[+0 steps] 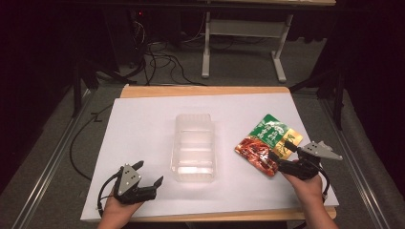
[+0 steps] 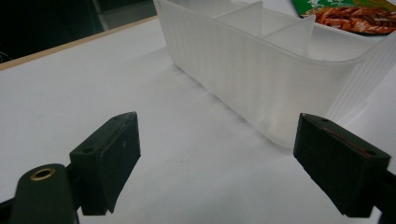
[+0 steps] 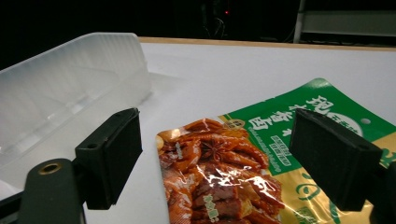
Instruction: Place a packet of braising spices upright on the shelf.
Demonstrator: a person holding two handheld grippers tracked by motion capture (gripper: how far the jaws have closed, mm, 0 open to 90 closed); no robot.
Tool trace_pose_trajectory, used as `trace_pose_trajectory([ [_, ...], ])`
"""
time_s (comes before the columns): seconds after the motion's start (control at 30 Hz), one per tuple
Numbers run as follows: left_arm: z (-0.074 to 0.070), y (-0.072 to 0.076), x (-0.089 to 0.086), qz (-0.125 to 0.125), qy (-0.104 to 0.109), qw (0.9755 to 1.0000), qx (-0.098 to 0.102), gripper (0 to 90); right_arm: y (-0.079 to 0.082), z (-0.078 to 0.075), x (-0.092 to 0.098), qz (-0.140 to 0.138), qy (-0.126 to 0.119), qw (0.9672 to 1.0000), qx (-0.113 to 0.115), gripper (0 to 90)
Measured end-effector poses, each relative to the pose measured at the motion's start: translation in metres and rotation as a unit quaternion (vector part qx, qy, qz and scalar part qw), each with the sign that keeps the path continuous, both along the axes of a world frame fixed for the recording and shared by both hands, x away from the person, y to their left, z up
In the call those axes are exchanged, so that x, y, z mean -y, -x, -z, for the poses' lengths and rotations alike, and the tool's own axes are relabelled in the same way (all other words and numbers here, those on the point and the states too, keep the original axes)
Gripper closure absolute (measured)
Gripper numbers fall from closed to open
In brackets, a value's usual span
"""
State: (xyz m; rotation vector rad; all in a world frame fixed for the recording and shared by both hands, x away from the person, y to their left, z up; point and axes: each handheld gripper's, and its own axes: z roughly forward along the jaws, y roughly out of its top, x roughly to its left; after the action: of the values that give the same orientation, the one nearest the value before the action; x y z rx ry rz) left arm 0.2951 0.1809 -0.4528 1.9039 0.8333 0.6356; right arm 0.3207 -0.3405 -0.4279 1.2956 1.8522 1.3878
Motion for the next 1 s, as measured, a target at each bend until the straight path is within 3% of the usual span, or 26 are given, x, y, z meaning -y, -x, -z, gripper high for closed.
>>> trace_pose_trajectory([
  [0.27, 0.002, -0.004, 0.0, 0.003, -0.002, 1.0, -0.005, 15.2, -0.01, 0.006, 0.02, 0.027, -0.004, 0.9995, -0.013, 19.0],
  [0.7, 0.0, 0.0, -0.001, 0.007, 0.0, 1.0, 0.0, 15.2, -0.022, 0.022, 0.057, 0.087, -0.012, 0.9946, -0.056, 17.5],
  [0.83, 0.0, 0.0, -0.001, 0.009, -0.002, 1.0, 0.001, 15.2, -0.031, 0.026, 0.068, 0.104, -0.02, 0.992, -0.068, 16.7],
  [0.93, 0.0, -0.001, 0.001, 0.01, 0.002, 0.9999, 0.0, 15.2, -0.045, 0.029, 0.079, 0.114, -0.045, 0.989, -0.083, 16.4],
  [1.0, 0.0, -0.001, 0.002, 0.013, 0.001, 0.9999, 0.001, 15.3, -0.053, 0.03, 0.081, 0.119, -0.044, 0.9875, -0.093, 16.2],
])
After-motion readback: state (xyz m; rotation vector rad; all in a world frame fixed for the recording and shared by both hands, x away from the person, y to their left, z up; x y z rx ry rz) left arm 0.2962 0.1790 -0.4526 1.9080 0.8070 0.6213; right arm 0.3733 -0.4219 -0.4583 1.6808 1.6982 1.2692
